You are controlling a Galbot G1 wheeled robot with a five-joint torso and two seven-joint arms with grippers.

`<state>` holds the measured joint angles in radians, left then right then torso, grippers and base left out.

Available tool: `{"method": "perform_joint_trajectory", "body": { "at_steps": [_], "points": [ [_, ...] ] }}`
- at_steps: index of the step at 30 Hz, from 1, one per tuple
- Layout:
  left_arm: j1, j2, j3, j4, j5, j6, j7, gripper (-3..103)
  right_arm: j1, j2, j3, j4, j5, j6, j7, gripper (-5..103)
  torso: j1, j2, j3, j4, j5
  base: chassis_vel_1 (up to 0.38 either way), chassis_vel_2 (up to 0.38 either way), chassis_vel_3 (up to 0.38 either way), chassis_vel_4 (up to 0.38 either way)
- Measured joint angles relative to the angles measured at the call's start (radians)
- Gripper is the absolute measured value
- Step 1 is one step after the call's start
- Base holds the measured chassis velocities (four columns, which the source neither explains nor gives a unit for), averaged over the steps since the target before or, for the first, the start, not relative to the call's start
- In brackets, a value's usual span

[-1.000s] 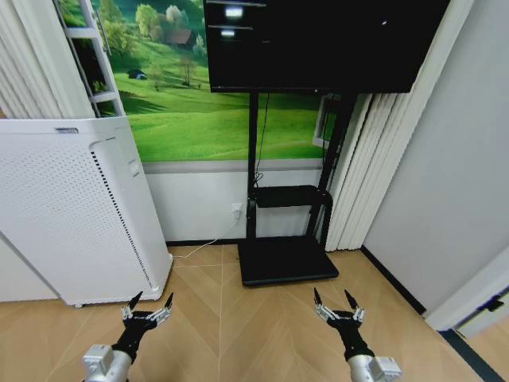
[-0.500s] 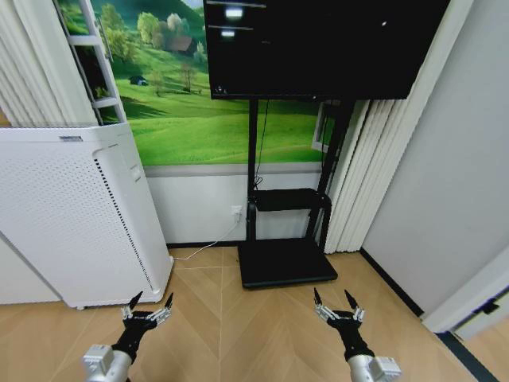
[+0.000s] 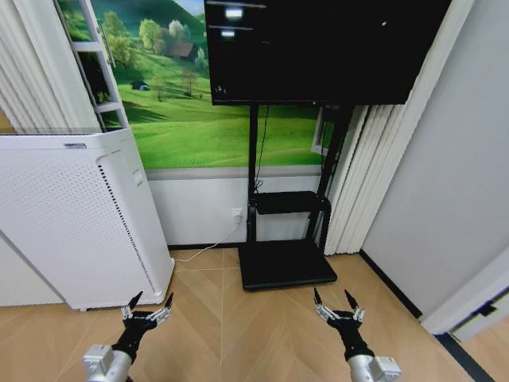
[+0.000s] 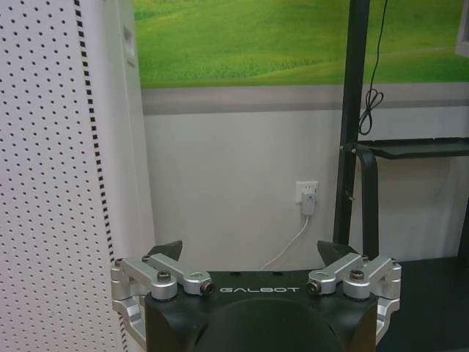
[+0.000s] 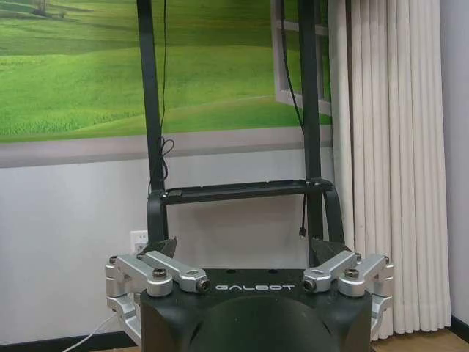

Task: Pick up the trash bin and place the garbage on the floor into it.

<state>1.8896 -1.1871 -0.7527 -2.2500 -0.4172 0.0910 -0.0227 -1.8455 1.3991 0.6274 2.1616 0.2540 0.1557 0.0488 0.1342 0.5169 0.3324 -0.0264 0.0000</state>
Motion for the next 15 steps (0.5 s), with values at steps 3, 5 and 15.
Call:
{"method": "perform_joint_trajectory", "body": {
  "at_steps": [3, 5, 15],
  "points": [
    [0.0, 0.0, 0.0, 0.0, 0.0, 0.0, 0.0, 100, 0.0, 0.0, 0.0, 0.0, 0.0, 0.0, 0.0, 100, 0.005, 0.013, 0.008, 0.0001, 0.0001, 0.144, 0.143, -0.146, -0.143],
    [0.0, 0.0, 0.0, 0.0, 0.0, 0.0, 0.0, 100, 0.0, 0.0, 0.0, 0.0, 0.0, 0.0, 0.0, 100, 0.006, 0.016, 0.01, 0.0003, -0.0001, 0.152, 0.176, -0.146, -0.094],
    [0.0, 0.0, 0.0, 0.0, 0.0, 0.0, 0.0, 100, 0.0, 0.0, 0.0, 0.0, 0.0, 0.0, 0.0, 100, 0.021, 0.052, 0.031, 0.0003, 0.0003, 0.023, 0.028, -0.025, -0.032]
  ]
}}
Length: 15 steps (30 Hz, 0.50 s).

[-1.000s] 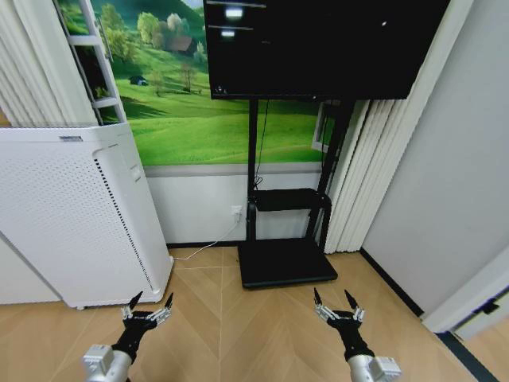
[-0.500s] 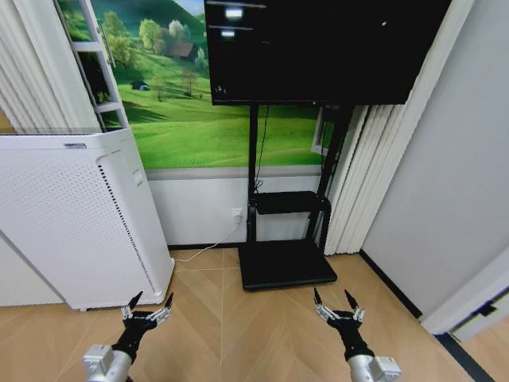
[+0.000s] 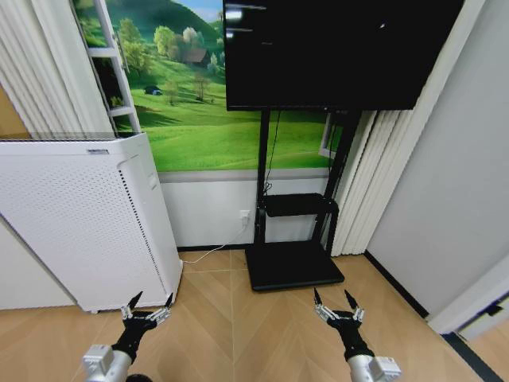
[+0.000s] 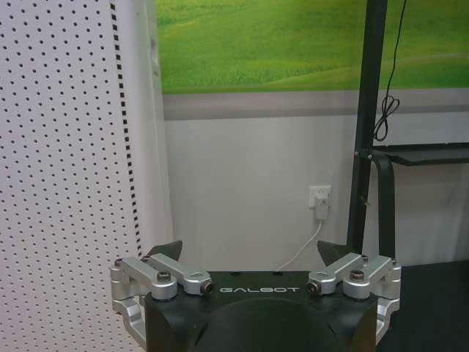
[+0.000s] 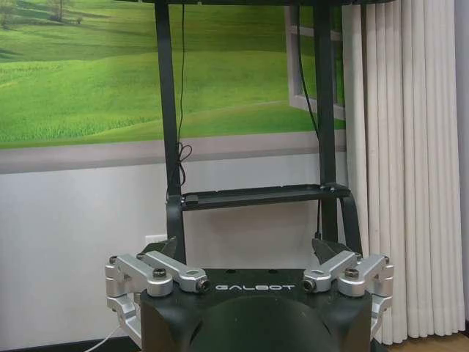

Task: Pick up the trash bin and place the garbage on the floor into it.

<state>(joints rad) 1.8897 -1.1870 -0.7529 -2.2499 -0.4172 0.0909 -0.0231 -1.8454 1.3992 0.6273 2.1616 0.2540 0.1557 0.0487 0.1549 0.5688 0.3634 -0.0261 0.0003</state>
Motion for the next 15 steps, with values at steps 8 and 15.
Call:
{"method": "perform_joint_trajectory", "body": {
  "at_steps": [8, 15],
  "points": [
    [0.0, 0.0, 0.0, 0.0, 0.0, 0.0, 0.0, 100, 0.0, 0.0, 0.0, 0.0, 0.0, 0.0, 0.0, 100, 0.014, 0.035, 0.02, -0.0001, -0.0003, -0.021, -0.016, 0.014, 0.018],
    [0.0, 0.0, 0.0, 0.0, 0.0, 0.0, 0.0, 100, 0.0, 0.0, 0.0, 0.0, 0.0, 0.0, 0.0, 100, 0.023, 0.057, 0.034, -0.0001, -0.0003, 0.0, 0.0, 0.0, 0.0]
  ]
}}
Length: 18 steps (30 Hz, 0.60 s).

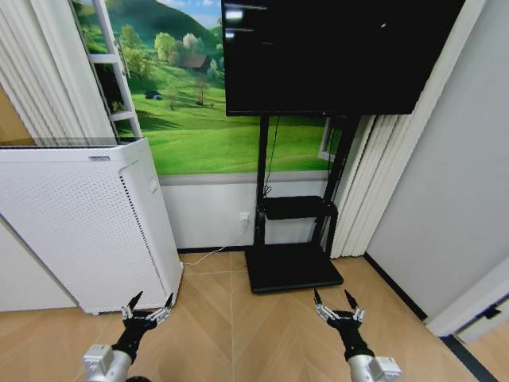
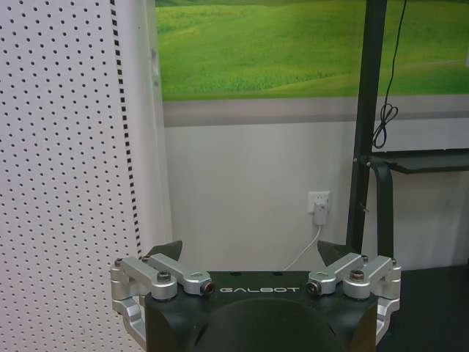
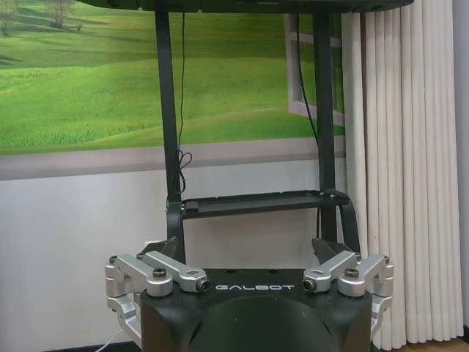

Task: Pick up the trash bin and place the garbage on the floor into it.

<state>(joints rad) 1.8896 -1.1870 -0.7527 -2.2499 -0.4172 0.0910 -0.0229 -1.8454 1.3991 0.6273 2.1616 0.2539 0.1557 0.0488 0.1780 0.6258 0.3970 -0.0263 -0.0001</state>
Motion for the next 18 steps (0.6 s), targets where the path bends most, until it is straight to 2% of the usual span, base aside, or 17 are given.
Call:
{"method": "perform_joint_trajectory", "body": {
  "at_steps": [18],
  "points": [
    [0.0, 0.0, 0.0, 0.0, 0.0, 0.0, 0.0, 100, 0.0, 0.0, 0.0, 0.0, 0.0, 0.0, 0.0, 100, 0.032, 0.074, 0.043, 0.0, 0.0001, 0.003, -0.004, -0.003, 0.003]
  ]
}}
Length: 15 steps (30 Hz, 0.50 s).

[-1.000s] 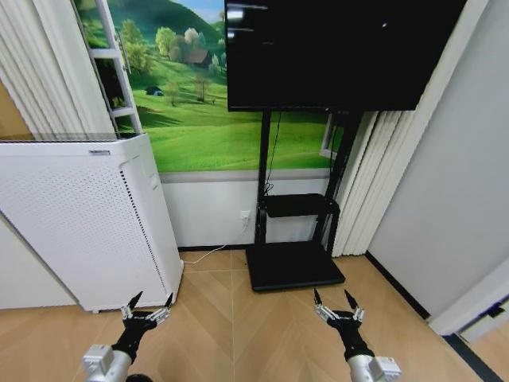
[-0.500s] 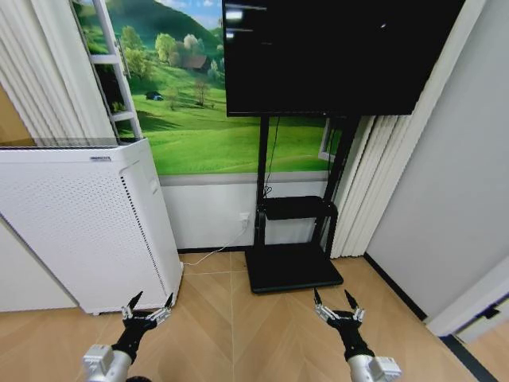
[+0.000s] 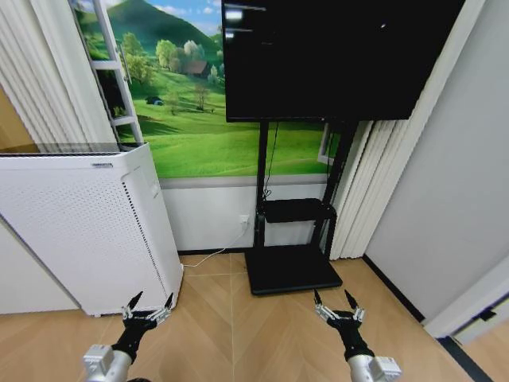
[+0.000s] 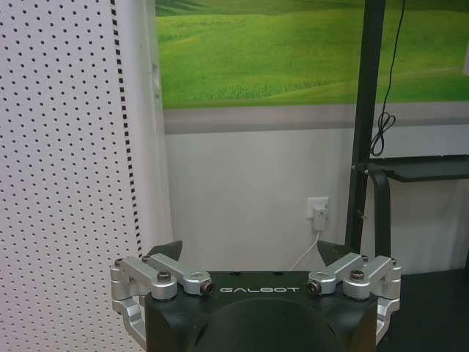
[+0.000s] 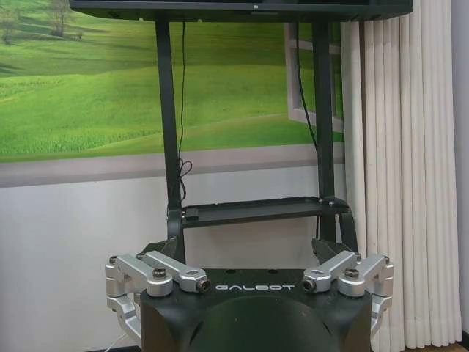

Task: Pick up the trash bin and place the garbage on the floor into it.

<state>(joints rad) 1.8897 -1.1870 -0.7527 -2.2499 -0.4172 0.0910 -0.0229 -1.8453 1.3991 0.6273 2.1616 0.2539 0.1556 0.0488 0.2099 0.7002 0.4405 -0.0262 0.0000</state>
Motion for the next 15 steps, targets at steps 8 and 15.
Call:
{"method": "perform_joint_trajectory", "body": {
  "at_steps": [8, 15],
  "points": [
    [0.0, 0.0, 0.0, 0.0, 0.0, 0.0, 0.0, 100, 0.0, 0.0, 0.0, 0.0, 0.0, 0.0, 0.0, 100, 0.01, 0.026, 0.015, 0.0, -0.0001, 0.12, -0.11, -0.129, 0.133],
    [0.0, 0.0, 0.0, 0.0, 0.0, 0.0, 0.0, 100, 0.0, 0.0, 0.0, 0.0, 0.0, 0.0, 0.0, 100, 0.011, 0.028, 0.017, 0.0, 0.0001, 0.221, -0.228, -0.238, 0.23]
  ]
}}
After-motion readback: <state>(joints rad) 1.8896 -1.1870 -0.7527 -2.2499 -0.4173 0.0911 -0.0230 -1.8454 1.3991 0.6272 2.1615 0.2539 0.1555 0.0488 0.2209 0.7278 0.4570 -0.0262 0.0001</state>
